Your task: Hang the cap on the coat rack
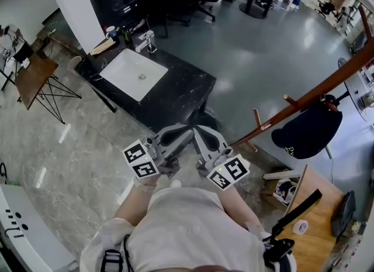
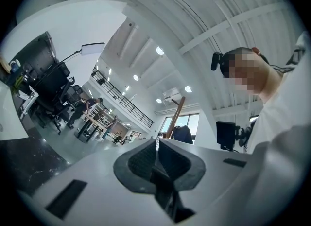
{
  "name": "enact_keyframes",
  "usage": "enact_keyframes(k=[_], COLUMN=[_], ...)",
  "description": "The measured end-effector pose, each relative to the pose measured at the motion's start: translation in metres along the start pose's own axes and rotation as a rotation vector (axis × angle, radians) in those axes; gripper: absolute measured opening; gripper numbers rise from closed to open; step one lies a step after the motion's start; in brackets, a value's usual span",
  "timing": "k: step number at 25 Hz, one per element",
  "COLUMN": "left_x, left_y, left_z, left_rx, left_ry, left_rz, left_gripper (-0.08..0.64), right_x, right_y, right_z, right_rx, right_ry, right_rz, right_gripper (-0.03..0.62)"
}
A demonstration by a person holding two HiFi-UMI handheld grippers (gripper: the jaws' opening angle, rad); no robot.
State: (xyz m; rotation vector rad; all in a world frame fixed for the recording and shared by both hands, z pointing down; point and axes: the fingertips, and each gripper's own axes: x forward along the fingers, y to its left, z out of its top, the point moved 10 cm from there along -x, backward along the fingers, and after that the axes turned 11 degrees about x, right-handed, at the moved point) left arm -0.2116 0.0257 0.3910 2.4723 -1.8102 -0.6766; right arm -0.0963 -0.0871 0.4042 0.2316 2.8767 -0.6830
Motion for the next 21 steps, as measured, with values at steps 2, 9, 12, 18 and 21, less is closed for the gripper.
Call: enact_keyframes(k=[2,9,12,18,21], left_x=[0.0023,0.0047,0.0040,0.0052,0.0063], left_y=[-0.0027,-0.0037,-0.0054,-0.0035,-0.0029], left_z=[-0.0004,-0.0020,-0.0045,-0.0045,-0.0061], left_rx=[-0.024,-0.031,-0.044,-0.033,-0.040], left_ry=[-0.002,0.000,-0.018,0.018,0.024], left_rz=[-0.019,0.012,0.022,0.021,0.025], left_gripper=[0.030,0.029,0.023,0.018,0.017], right_x=[-0.0025,-0.0055,-0.0074,-0.0082,-0.0091], right_y=[-0.0001,-0.0012,0.0001,-0.0015,-0.0029], right_z=[0.0004,0.0008,0.0010,-0.0001,-0.0006], right_rx=[0.007,0.021,0.019,0.016,0.019], right_ry=[-0.011,-0.014,-0.008,0.008,0.012], right_rz=[-0.006,-0.005,-0.009,-0.022,-0.029], right_gripper=[0.021,0.020,0.020,0.020,0.020])
